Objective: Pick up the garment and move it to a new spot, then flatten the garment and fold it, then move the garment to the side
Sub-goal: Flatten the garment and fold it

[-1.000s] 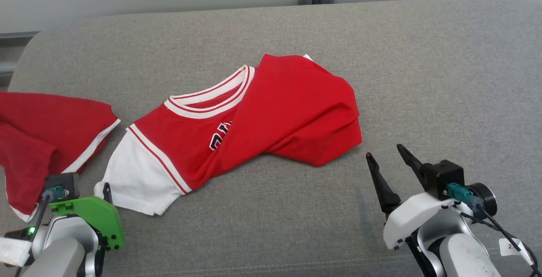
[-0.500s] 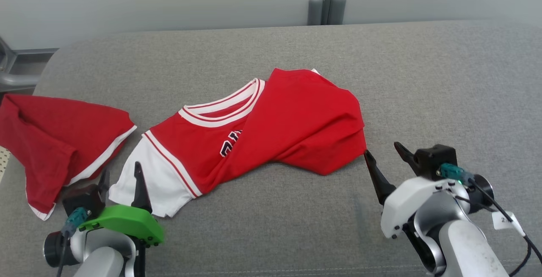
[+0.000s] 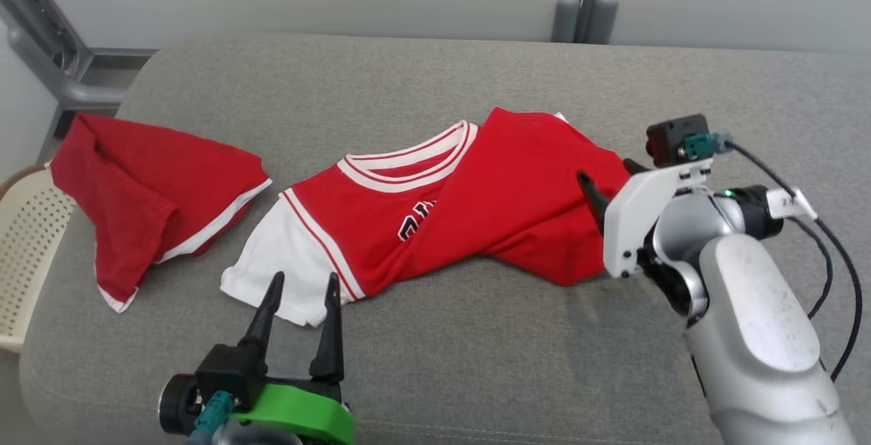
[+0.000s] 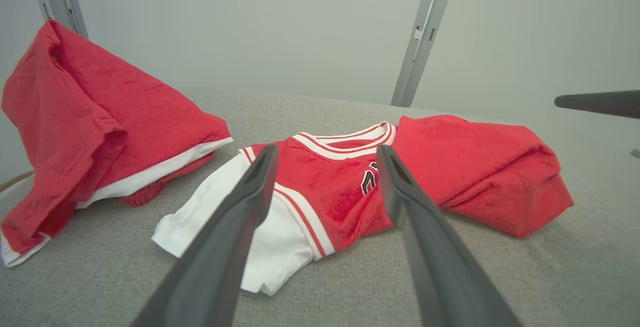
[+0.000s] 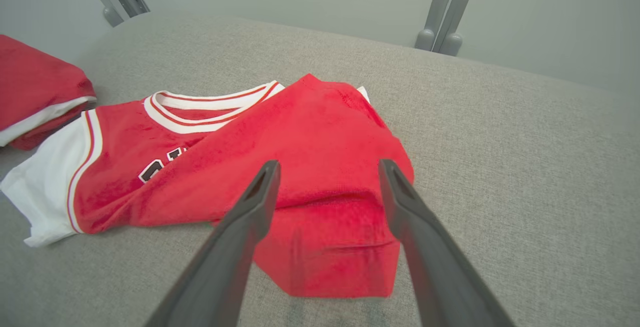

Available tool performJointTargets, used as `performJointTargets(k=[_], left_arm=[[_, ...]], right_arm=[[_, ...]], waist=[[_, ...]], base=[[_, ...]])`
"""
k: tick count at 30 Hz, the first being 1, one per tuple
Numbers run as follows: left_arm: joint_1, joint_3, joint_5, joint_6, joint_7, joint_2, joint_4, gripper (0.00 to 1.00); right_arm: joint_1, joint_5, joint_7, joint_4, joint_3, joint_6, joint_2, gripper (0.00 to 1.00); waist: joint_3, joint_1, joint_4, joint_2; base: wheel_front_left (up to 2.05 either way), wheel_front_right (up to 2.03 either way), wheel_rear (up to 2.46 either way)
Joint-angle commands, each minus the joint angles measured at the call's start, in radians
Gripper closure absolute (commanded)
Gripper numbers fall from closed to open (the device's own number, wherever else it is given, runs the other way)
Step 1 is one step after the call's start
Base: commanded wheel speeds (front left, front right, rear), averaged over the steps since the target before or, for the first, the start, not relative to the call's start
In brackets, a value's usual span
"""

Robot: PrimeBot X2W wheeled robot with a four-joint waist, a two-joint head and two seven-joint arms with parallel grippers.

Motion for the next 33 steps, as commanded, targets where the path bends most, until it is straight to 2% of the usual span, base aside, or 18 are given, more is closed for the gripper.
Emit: performJointTargets(k=[1, 8, 14, 26, 33], left_arm=[[0.013, -0.006, 0.012, -0.011, 0.0, -0.008, -0.006, 0.0], [0.004, -0.061, 0.073, -0.056, 0.0, -0.051, -0.031, 0.0], [-0.03, -0.099, 0.104, -0.086, 0.0, -0.078, -0.028, 0.0], [-0.076, -0.136, 0.14, -0.118, 0.0, -0.108, -0.032, 0.0], [-0.091, -0.158, 0.153, -0.132, 0.0, -0.125, -0.026, 0.0]], right_arm=[[-0.031, -0.004, 0.014, 0.021, -0.005, 0.0, -0.002, 0.0], [-0.22, -0.053, 0.137, 0.174, -0.054, 0.0, -0.026, 0.0], [-0.371, -0.107, 0.227, 0.286, -0.113, 0.0, -0.07, 0.0], [-0.527, -0.221, 0.275, 0.448, -0.197, 0.0, -0.152, 0.0], [-0.569, -0.261, 0.292, 0.517, -0.24, 0.0, -0.158, 0.0]], waist=[[0.028, 0.0, 0.045, 0.0], [0.086, 0.0, 0.14, 0.0], [0.139, 0.0, 0.216, 0.0], [0.247, 0.0, 0.337, 0.0], [0.288, 0.0, 0.376, 0.0]], base=[[0.0, 0.0, 0.0], [0.0, 0.0, 0.0], [0.0, 0.0, 0.0], [0.0, 0.0, 0.0], [0.0, 0.0, 0.0]])
